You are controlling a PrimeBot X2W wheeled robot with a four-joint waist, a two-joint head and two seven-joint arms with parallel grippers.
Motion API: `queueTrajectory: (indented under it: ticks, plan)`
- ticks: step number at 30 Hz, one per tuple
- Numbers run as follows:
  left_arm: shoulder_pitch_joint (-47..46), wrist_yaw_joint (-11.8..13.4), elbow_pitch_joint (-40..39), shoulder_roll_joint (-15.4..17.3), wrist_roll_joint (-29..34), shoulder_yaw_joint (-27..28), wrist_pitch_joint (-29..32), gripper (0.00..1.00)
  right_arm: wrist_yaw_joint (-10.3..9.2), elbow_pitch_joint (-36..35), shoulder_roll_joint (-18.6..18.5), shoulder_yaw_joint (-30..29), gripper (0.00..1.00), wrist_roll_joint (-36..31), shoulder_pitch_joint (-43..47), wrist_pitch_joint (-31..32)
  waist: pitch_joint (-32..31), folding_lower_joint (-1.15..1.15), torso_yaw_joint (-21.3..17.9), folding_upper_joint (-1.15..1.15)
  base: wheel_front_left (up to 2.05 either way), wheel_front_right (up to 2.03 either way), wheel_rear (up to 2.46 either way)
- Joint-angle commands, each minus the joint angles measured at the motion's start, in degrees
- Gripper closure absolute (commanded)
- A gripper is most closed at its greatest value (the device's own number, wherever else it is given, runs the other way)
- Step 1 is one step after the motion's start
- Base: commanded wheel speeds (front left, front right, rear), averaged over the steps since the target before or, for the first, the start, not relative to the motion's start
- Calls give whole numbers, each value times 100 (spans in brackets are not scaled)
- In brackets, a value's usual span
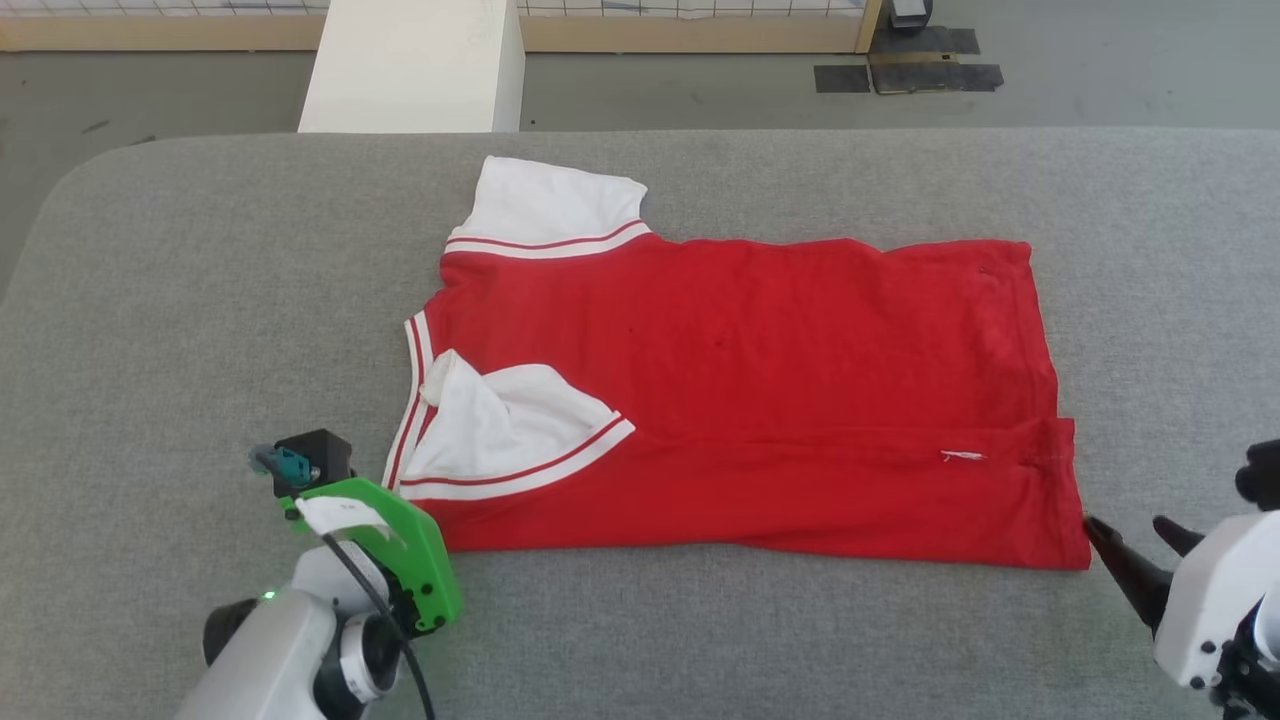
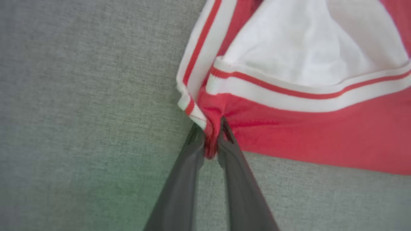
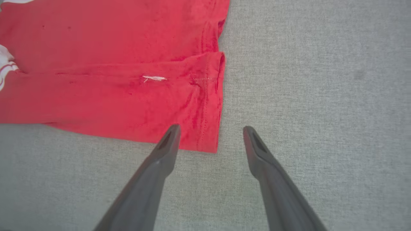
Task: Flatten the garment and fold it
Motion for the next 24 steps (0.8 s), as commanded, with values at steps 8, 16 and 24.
queueTrajectory:
  ticks: [8, 16, 24]
  plan:
    - [393, 52, -506, -90, -75, 141, -380, 100, -9, 286, 104, 215, 0, -899, -270, 193, 68, 0, 87, 0, 0, 0, 0]
    - [398, 153, -956, -86, 22, 64, -387, 100, -9, 1138, 103, 494, 0, -1458, -741, 156, 231, 0, 309, 0, 0, 0, 0]
    - [410, 177, -1021, -140, 11, 42, -432, 100, -9, 1720, -199, 1305, 0, -1287, -876, 355, 325, 0, 365, 0, 0, 0, 0]
